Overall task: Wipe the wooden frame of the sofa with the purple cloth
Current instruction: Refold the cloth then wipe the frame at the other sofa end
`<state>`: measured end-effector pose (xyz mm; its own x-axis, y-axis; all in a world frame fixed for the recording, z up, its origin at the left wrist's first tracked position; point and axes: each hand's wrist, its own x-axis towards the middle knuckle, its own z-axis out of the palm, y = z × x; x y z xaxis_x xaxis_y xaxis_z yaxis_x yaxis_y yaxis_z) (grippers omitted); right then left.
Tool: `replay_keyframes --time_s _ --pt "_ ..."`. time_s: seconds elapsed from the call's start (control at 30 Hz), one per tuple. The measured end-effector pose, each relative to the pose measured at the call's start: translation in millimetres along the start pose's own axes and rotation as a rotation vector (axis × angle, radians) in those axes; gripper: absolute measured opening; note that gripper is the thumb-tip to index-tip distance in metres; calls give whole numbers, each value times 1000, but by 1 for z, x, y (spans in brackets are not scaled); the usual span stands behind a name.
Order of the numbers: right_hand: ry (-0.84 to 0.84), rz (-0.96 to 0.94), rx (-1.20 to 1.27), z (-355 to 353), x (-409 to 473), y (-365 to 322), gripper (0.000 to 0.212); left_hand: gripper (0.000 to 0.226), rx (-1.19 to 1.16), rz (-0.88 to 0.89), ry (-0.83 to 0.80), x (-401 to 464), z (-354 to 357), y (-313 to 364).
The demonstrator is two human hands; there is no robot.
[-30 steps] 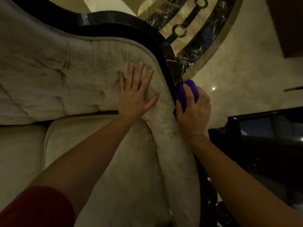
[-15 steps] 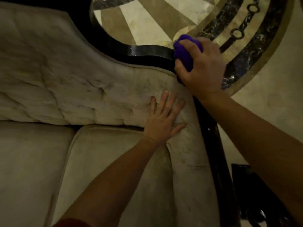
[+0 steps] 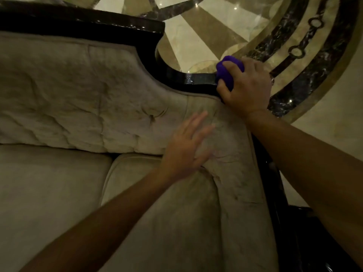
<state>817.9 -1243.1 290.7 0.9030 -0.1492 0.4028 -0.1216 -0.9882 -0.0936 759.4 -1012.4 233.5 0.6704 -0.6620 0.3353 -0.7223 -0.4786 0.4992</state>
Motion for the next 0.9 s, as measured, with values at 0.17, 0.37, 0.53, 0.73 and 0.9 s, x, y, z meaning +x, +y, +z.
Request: replay_keyframes --time_s 0.17,0.37,0.53,0.73,0.9 --pt "-5 93 -108 -6 -2 -15 47 57 286 28 66 39 -110 -29" --pt "-58 192 -147 -8 -1 -28 45 53 574 34 237 94 -218 -79" --pt "-32 187 -123 -3 10 -31 47 58 663 -106 212 106 -229 -117" --pt "-29 86 -88 12 33 -58 45 57 743 -72 319 109 -215 -135" --pt "-77 131 94 22 51 -118 40 60 751 -53 329 111 -214 -135"
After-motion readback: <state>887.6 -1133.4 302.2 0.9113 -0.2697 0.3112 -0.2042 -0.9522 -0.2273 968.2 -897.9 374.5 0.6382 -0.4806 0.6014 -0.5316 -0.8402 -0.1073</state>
